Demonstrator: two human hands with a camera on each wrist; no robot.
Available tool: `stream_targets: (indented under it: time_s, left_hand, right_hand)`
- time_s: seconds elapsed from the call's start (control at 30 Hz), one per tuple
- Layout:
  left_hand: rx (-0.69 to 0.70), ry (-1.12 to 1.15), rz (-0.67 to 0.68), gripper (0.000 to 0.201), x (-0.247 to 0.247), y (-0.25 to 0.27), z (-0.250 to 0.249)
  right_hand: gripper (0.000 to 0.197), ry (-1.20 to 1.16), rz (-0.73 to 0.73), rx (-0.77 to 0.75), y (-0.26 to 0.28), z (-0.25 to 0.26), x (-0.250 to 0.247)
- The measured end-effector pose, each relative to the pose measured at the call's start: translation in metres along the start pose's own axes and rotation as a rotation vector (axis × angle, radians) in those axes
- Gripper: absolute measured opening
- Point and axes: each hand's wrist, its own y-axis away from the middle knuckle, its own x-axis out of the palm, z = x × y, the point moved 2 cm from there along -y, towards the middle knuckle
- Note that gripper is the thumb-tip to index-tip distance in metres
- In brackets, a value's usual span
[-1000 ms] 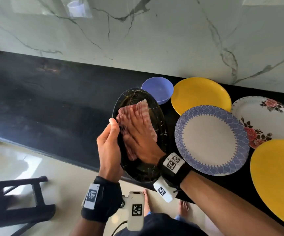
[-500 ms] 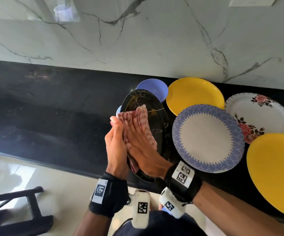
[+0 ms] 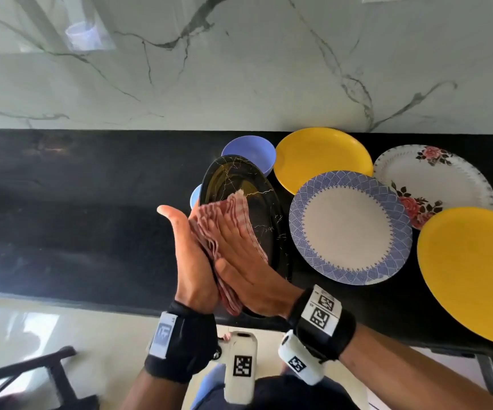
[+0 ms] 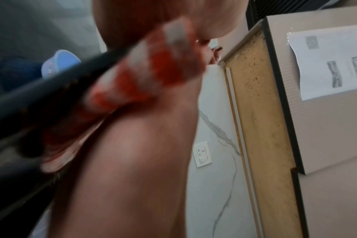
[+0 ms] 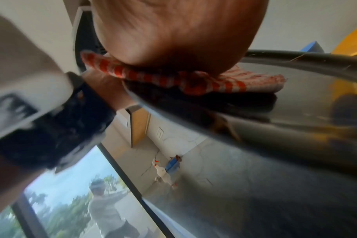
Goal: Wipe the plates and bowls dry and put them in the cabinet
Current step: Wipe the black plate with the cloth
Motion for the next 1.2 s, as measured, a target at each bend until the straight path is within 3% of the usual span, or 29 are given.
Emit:
stream_targets:
  time_s: [0.07, 0.17, 0.23, 0.37, 0.5, 0.6, 0.73, 0.83, 0.87, 0.93, 1.0, 1.1, 1.2]
  left_hand:
    - [0.02, -0.027, 0.022, 0.096, 0.002, 0.002, 0.003]
    - [0.115, -0.186, -0.02, 0.047, -0.002, 0.002, 0.008]
    - [0.12, -0.229, 0.005, 0.037, -0.014, 0.001, 0.003]
    - [0.064, -0.246, 0.038, 0.038, -0.033, 0.0, -0.007]
    - [0.057, -0.258, 0.046, 0.039, -0.039, 0.002, -0.01]
    - [0.075, -0.246, 0.027, 0.039, -0.041, -0.001, -0.01]
    - [0.11, -0.237, 0.038, 0.038, -0.041, -0.002, -0.011]
    - [0.111, -0.227, 0.042, 0.031, -0.043, -0.006, -0.011]
    - [0.108, -0.222, 0.034, 0.03, -0.044, -0.007, -0.011]
    - [0.09, -0.205, 0.023, 0.028, -0.043, -0.009, -0.012]
    - [0.078, -0.174, 0.028, 0.029, -0.041, -0.01, -0.012]
    - [0.081, -0.143, 0.04, 0.039, -0.034, -0.011, -0.015]
    - [0.072, -0.136, 0.018, 0.067, -0.031, -0.01, -0.016]
  right_hand:
    - [0.058, -0.022, -0.049, 0.02, -0.018, 0.002, -0.006]
    - [0.056, -0.035, -0.126, 0.103, -0.046, -0.006, -0.014]
    - [0.055, 0.078, -0.221, 0.129, -0.065, -0.01, -0.016]
    - [0.056, 0.114, -0.31, 0.185, -0.081, -0.047, -0.02]
    - [0.067, 0.14, -0.25, 0.385, -0.056, -0.092, -0.023]
    - [0.063, 0.163, -0.254, 0.411, -0.032, -0.101, -0.017]
    - [0.055, 0.204, -0.155, 0.499, 0.007, -0.087, -0.003]
    - [0.057, 0.271, -0.123, 0.359, 0.039, -0.076, 0.015]
    - [0.054, 0.235, -0.088, 0.397, 0.045, -0.071, 0.019]
    - [0.056, 0.186, 0.061, 0.438, 0.055, -0.055, 0.026]
    - [0.059, 0.118, 0.169, 0.37, 0.057, -0.032, 0.033]
    - [0.059, 0.161, 0.224, 0.268, 0.055, -0.017, 0.036]
    - [0.057, 0.225, 0.216, 0.16, 0.037, -0.003, 0.031]
